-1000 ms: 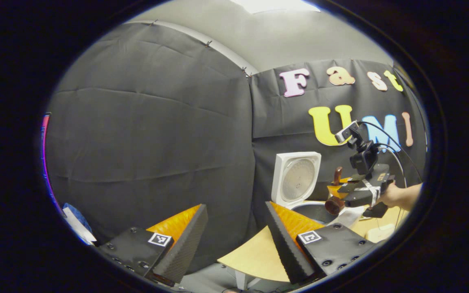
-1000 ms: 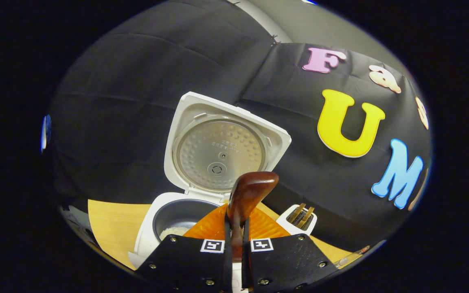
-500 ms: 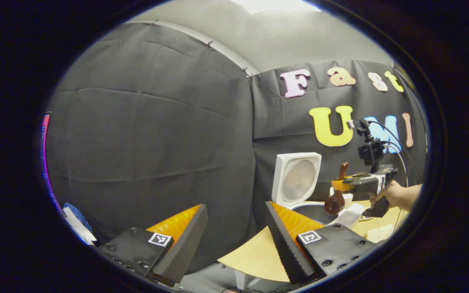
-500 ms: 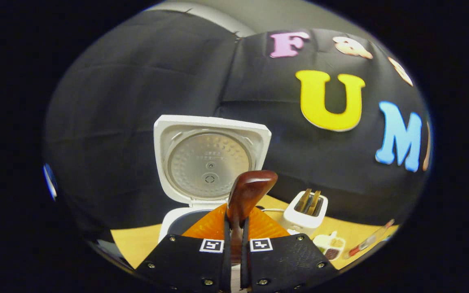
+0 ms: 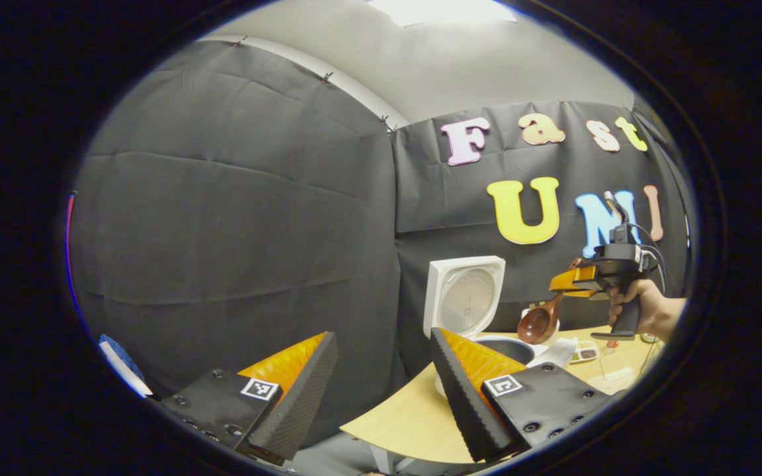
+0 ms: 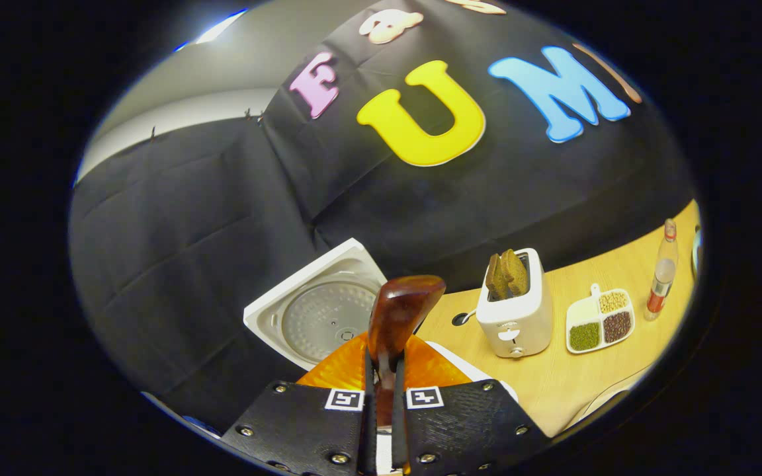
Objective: Close the left gripper, press the button to open the rice cooker; take a wooden spoon from the chopstick holder with the right hand, scoop a spoonful of rice and pour it into the rice cooker, then put the wooden spoon back into the chopstick holder.
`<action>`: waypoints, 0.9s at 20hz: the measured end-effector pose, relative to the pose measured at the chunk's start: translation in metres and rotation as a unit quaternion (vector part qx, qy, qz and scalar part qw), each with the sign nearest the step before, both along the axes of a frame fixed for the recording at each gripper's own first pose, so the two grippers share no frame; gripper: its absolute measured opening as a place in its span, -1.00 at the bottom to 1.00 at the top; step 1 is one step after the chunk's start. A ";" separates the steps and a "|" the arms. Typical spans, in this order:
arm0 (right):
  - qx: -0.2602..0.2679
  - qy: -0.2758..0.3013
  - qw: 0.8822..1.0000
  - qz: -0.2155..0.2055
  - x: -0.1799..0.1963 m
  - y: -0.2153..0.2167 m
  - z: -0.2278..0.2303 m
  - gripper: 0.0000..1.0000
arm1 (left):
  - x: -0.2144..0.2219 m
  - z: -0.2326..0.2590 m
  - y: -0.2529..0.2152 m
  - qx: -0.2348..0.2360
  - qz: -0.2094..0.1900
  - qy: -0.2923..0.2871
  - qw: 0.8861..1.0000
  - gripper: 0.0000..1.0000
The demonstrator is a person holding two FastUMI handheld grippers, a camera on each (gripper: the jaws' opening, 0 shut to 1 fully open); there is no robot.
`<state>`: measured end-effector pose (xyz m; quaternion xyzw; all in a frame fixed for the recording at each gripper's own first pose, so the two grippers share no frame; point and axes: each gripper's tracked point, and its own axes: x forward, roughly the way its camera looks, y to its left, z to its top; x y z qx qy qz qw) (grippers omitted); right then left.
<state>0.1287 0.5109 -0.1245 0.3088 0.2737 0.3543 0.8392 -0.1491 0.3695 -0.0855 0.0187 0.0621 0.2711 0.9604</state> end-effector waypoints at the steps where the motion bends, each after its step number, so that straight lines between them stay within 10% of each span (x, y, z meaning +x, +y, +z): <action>1: 0.012 0.007 1.000 -0.011 0.004 -0.012 0.003 -0.82 | 0.006 0.003 -0.006 -0.002 -0.007 -0.004 1.000 0.94; 18: -0.039 -0.016 0.986 -0.159 0.039 -0.247 0.010 -0.82 | 0.083 0.024 -0.117 -0.014 -0.100 -0.032 0.994 0.94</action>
